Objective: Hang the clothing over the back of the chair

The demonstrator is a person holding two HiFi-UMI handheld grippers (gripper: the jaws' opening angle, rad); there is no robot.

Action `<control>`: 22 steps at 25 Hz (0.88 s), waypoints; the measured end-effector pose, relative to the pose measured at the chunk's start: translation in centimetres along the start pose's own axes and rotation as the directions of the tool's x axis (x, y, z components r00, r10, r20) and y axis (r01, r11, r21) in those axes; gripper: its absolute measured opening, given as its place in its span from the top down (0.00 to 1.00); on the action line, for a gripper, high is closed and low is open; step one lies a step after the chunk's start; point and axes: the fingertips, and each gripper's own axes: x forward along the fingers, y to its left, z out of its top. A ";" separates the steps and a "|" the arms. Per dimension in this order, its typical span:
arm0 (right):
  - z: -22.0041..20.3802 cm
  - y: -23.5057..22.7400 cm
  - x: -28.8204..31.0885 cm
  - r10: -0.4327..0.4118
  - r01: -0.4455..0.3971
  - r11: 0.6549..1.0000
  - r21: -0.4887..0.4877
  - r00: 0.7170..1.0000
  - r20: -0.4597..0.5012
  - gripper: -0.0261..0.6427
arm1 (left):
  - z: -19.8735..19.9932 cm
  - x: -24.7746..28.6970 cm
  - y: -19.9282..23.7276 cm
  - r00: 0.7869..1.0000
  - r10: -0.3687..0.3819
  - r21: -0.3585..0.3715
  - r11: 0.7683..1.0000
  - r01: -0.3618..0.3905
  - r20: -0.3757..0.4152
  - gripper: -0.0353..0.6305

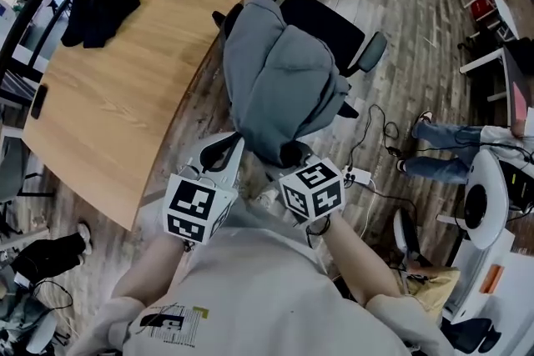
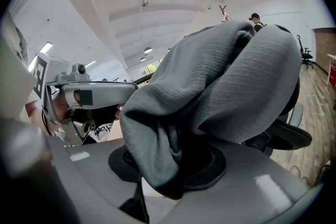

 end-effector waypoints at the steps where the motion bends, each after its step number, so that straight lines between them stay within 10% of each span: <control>1: 0.1 -0.2 -0.1 -0.002 0.002 1.000 0.003 1.000 -0.002 0.74 | 0.0 0.3 -0.1 1.000 -0.007 0.000 1.000 0.007 -0.004 0.94; 22: 3.1 0.4 -4.3 0.094 -0.098 0.986 0.133 0.995 0.034 0.51 | 2.5 3.5 0.1 0.995 -0.098 -0.098 0.991 0.095 -0.028 0.94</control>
